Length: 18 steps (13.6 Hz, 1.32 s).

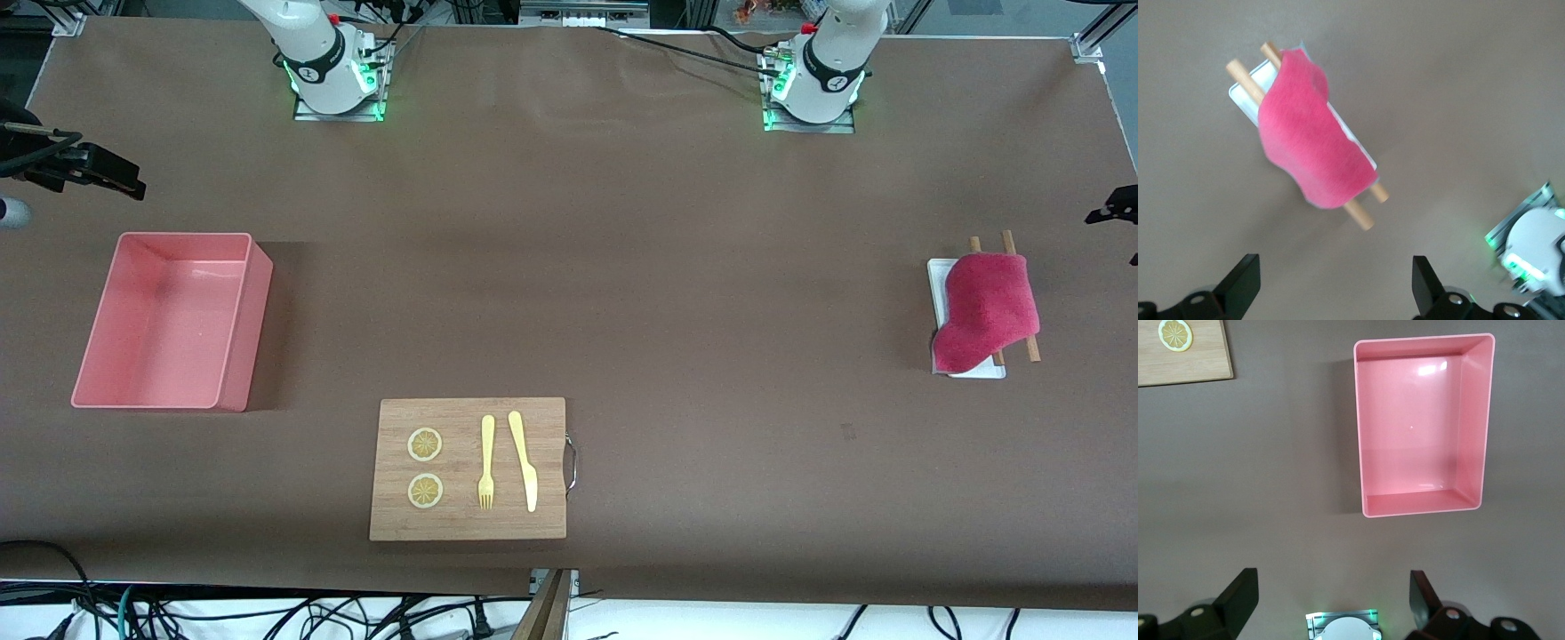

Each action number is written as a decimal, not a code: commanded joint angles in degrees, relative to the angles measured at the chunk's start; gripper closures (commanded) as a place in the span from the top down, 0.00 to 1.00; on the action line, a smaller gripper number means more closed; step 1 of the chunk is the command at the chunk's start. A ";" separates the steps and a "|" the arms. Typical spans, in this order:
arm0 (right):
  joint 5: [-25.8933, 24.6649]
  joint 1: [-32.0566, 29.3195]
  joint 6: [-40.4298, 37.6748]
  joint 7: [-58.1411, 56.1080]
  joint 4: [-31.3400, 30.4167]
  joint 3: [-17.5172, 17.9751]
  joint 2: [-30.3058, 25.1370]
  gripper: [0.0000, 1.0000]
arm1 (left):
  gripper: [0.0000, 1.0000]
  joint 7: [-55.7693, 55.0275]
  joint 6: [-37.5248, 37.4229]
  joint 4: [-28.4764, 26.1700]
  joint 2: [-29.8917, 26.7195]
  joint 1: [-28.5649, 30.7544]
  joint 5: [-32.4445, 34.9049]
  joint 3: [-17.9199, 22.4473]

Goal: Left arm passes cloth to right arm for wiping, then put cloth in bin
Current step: 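Lower the left gripper onto the pink cloth and close it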

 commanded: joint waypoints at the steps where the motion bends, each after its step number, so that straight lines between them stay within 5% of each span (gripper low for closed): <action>1: 0.29 0.17 -0.38 0.78 1.41 0.03 0.64 1.00 | 1.00 11.39 2.31 1.12 3.78 4.56 -3.36 -1.04; 10: 0.29 0.17 -0.29 0.78 1.41 0.03 0.64 1.00 | 1.00 46.81 8.03 -4.15 17.49 16.70 -24.35 -1.04; 18: 0.29 0.17 -0.38 0.78 1.41 0.03 0.64 1.00 | 0.98 59.67 8.38 -3.71 23.30 18.82 -33.08 -1.04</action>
